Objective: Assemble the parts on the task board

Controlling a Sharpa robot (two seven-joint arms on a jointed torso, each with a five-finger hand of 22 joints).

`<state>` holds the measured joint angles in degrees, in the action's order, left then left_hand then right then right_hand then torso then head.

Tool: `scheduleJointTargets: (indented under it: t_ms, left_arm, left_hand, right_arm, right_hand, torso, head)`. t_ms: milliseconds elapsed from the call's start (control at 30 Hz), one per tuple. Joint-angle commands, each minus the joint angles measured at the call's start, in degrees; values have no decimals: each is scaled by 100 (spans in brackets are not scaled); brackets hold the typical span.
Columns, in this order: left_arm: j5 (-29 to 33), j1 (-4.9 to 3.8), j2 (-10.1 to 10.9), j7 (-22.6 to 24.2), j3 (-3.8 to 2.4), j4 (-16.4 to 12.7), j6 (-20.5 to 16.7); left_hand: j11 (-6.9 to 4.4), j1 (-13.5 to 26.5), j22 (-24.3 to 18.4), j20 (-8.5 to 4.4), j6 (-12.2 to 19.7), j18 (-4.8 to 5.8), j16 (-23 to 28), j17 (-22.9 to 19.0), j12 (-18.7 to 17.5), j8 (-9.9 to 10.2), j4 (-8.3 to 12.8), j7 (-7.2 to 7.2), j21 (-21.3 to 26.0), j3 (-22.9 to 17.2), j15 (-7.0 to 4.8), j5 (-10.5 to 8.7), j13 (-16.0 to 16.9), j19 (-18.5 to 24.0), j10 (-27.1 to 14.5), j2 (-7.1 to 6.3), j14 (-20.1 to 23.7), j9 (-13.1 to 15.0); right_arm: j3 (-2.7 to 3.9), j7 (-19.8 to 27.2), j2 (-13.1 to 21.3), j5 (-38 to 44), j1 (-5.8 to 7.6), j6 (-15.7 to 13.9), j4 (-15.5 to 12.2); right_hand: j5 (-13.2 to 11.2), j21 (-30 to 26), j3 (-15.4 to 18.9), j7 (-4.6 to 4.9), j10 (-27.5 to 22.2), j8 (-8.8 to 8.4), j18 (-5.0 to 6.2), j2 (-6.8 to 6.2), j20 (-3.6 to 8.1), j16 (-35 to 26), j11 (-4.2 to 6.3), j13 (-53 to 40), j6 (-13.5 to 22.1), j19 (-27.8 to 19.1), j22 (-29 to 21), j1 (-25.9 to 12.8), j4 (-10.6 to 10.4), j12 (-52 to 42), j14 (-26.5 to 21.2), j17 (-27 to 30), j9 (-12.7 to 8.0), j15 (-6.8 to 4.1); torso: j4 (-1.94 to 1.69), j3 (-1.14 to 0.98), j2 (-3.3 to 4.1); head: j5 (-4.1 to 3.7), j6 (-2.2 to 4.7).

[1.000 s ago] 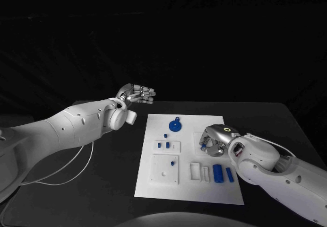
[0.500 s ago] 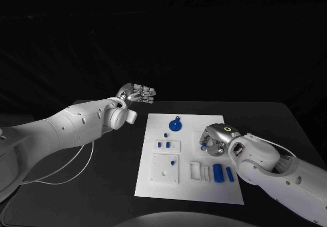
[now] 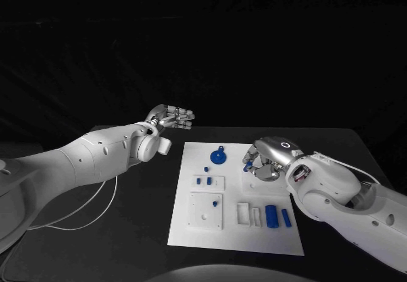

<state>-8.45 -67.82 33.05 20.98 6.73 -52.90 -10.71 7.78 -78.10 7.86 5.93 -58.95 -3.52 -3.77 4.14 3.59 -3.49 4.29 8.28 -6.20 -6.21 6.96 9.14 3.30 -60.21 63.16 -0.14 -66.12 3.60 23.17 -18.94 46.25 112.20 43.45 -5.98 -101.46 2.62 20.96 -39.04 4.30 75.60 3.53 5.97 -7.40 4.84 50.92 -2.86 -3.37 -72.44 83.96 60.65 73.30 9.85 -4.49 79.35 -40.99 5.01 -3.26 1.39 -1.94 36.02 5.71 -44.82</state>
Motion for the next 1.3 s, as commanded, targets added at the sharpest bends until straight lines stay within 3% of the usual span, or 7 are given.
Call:
scheduleJointTargets:
  t_ms: [33, 167, 333, 800, 900, 1033, 1300]
  left_arm:
    - [44, 3, -21, 57, -5, 0, 41]
    - [48, 3, -36, 61, -5, 1, 44]
    - [50, 5, -55, 69, -5, -5, 42]
    - [69, 15, -141, 78, -5, -18, 66]
    - [70, 18, -153, 77, -5, -23, 74]
    - [70, 20, -154, 75, -5, -28, 82]
    - [70, 21, -148, 70, -5, -35, 89]
  left_hand:
    - [-2, 2, -9, 17, 29, -100, 25, -2, -9, -4, -9, 6, -37, 7, 2, -17, 3, -37, -26, 38, 22, -7]
    - [-2, 2, -9, 17, 29, -100, 25, -2, -9, -4, -9, 6, -37, 7, 2, -17, 3, -37, -26, 38, 22, -7]
    - [-2, 2, -9, 17, 29, -100, 25, -2, -9, -4, -9, 6, -37, 7, 2, -17, 3, -37, -26, 38, 22, -7]
    - [1, 5, -34, 20, 35, -101, 24, -1, -10, -3, -34, 8, -41, 24, 3, -20, 2, -39, -31, 37, 23, -7]
    - [1, 5, -34, 20, 35, -101, 24, -1, -10, -3, -34, 8, -41, 24, 3, -20, 2, -39, -31, 37, 23, -7]
    - [1, 5, -34, 20, 35, -101, 24, -1, -10, -3, -34, 8, -41, 24, 3, -20, 2, -39, -31, 37, 23, -7]
    - [1, 5, -34, 20, 35, -101, 24, -1, -10, -3, -34, 8, -41, 24, 3, -20, 2, -39, -31, 37, 23, -7]
  right_arm:
    - [10, 163, -49, -94, 32, -130, -140]
    - [-3, 270, -186, -185, 51, -181, -194]
    - [-145, 424, -436, -271, 49, -281, -157]
    - [-1059, 770, -961, -358, -9, -335, 117]
    - [-1199, 816, -999, -373, -30, -277, 164]
    - [-1298, 844, -1009, -384, -61, -211, 216]
    - [-1354, 869, -996, -394, -110, -174, 284]
  right_hand:
    - [16, 3, -3, 0, 294, 18, 99, 39, 40, -41, 186, -35, -32, 206, 6, 110, -27, 14, -7, -13, 19, -52]
    - [16, 2, -4, 0, 294, 18, 98, 41, 43, -49, 185, -35, -30, 207, 6, 110, -32, 16, -6, -18, 24, -55]
    - [16, -6, 12, -1, 293, 19, 97, 52, 45, -66, 186, -35, -27, 208, 1, 114, -33, 18, -2, -26, 34, -57]
    - [16, -19, 38, 1, 292, 19, 99, 78, 46, -103, 185, -36, -19, 214, -17, 113, -5, 17, 14, -44, 52, -57]
    - [15, -21, 42, 1, 292, 18, 99, 83, 46, -107, 185, -35, -18, 215, -20, 111, 2, 18, 16, -48, 54, -57]
    - [16, -23, 53, 3, 289, 17, 101, 99, 46, -120, 183, -35, -11, 214, -27, 107, 25, 18, 17, -58, 57, -56]
    - [16, -25, 53, 4, 287, 18, 107, 111, 46, -134, 182, -36, -8, 214, -33, 95, 50, 18, 17, -73, 62, -55]
  torso:
    - [-2, 4, 2]
    - [-5, 6, 3]
    - [-11, 4, 6]
    - [-5, 10, 1]
    - [-4, 8, 1]
    - [1, 2, 1]
    - [5, -5, 2]
  head:
    - [40, -13]
    - [76, -26]
    - [111, -17]
    - [336, -67]
    - [346, -72]
    - [360, -78]
    - [375, -99]
